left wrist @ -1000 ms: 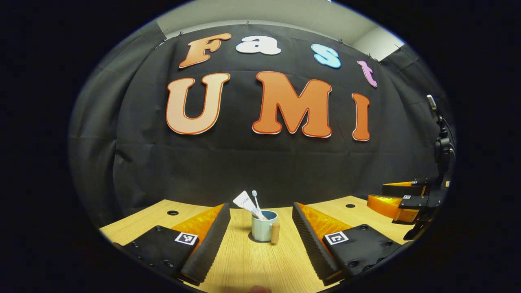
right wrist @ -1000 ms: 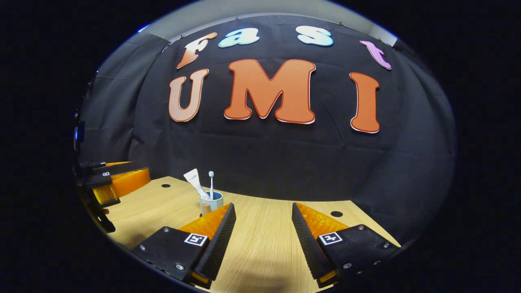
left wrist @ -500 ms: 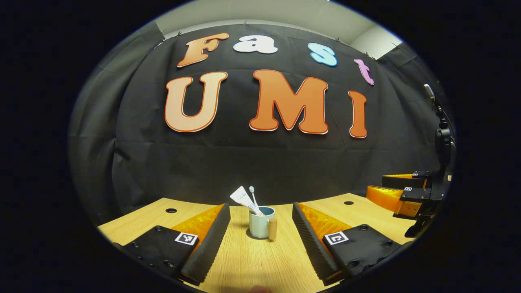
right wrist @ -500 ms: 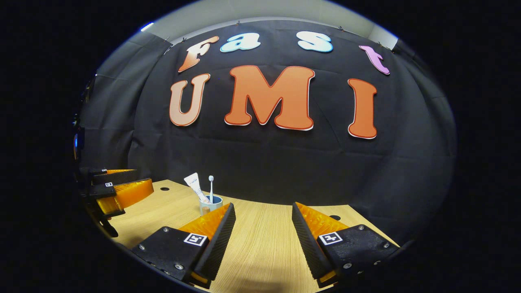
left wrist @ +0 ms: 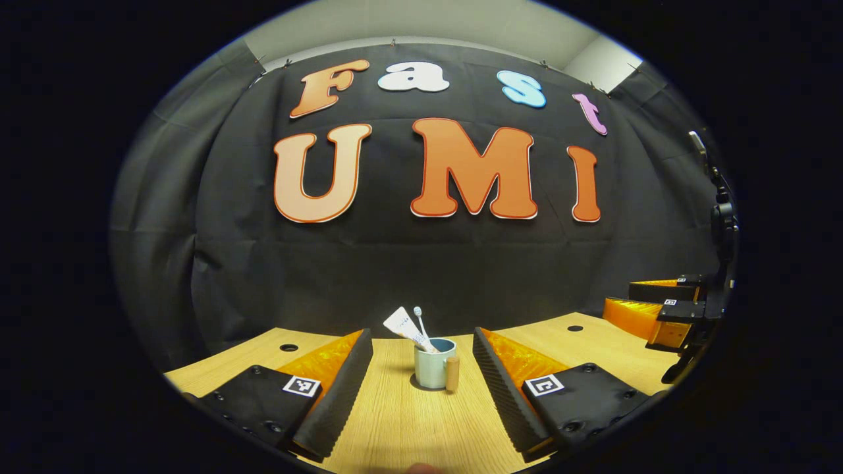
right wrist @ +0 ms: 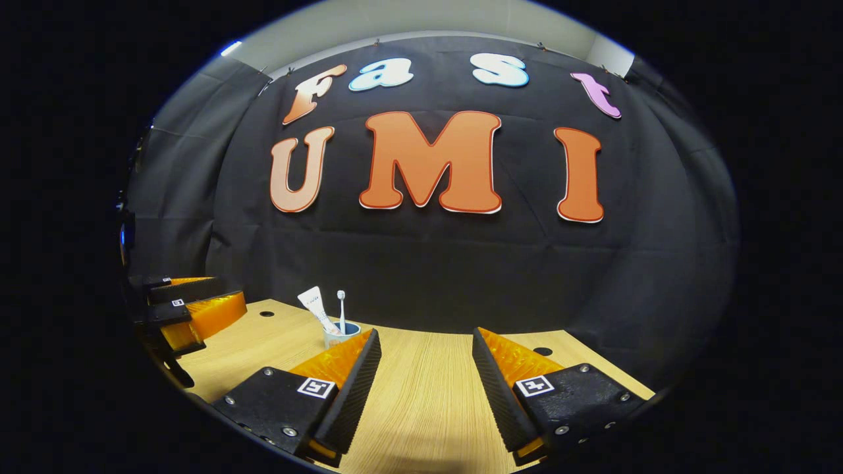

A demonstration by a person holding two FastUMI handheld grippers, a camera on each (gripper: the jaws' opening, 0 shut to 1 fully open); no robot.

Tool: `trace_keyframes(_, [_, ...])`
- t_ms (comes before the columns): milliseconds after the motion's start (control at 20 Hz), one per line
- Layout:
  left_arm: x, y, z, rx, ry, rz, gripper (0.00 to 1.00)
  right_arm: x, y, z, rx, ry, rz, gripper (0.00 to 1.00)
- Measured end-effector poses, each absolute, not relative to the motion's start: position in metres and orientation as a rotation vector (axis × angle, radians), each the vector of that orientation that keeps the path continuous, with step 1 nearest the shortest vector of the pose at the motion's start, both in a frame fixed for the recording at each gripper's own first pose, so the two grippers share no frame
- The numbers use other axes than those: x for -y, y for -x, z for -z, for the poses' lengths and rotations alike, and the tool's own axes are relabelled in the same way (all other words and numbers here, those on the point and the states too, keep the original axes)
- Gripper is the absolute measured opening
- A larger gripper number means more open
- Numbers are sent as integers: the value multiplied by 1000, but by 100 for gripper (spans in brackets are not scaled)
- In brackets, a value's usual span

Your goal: Put the toothbrush and toothpaste on the desktop into the cup, then pick up the cup and place it on the coaster on the desktop.

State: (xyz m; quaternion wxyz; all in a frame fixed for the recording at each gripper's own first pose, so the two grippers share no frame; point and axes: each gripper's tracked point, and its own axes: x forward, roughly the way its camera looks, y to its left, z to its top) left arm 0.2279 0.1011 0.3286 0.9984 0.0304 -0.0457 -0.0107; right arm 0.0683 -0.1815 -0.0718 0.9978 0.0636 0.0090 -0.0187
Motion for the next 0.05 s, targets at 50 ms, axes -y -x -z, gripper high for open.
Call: trace_keyframes(50, [-101,-227,-330,93,-62,22,97,181,-67,71,-16,-121,35,84])
